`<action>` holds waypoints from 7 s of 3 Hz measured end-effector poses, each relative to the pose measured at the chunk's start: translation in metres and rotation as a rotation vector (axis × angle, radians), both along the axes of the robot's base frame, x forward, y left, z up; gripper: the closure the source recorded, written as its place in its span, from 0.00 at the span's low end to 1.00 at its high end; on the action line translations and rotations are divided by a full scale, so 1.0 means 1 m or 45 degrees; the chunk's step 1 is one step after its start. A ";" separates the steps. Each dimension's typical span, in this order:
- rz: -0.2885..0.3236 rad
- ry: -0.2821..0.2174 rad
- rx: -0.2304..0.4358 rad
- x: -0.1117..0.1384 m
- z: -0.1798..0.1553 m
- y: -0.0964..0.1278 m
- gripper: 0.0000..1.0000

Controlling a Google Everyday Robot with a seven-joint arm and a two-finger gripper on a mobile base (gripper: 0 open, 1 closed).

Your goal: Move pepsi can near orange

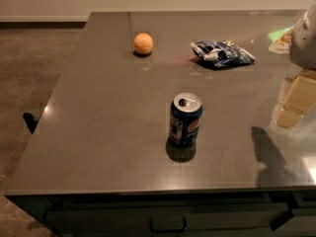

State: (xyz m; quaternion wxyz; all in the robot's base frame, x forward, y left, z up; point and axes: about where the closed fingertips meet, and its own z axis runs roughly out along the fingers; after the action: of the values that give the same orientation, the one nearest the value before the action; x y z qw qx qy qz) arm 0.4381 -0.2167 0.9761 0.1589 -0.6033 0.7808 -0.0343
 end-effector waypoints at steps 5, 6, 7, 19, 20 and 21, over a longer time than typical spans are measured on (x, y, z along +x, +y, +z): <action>0.058 -0.028 0.264 0.003 -0.031 0.082 0.00; 0.053 0.007 0.313 0.007 -0.044 0.101 0.00; 0.052 0.026 0.385 0.007 -0.051 0.118 0.00; -0.280 -0.032 0.670 0.121 0.005 0.180 1.00; -0.306 -0.082 0.654 0.122 0.006 0.178 1.00; -0.308 -0.173 0.646 0.136 0.011 0.188 1.00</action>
Offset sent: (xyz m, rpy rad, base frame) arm 0.0024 0.0108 -0.0019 0.0447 0.0117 0.0311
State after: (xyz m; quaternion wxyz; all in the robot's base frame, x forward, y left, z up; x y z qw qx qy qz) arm 0.5739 -0.0283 0.9874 0.3513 -0.4431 0.8183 0.1029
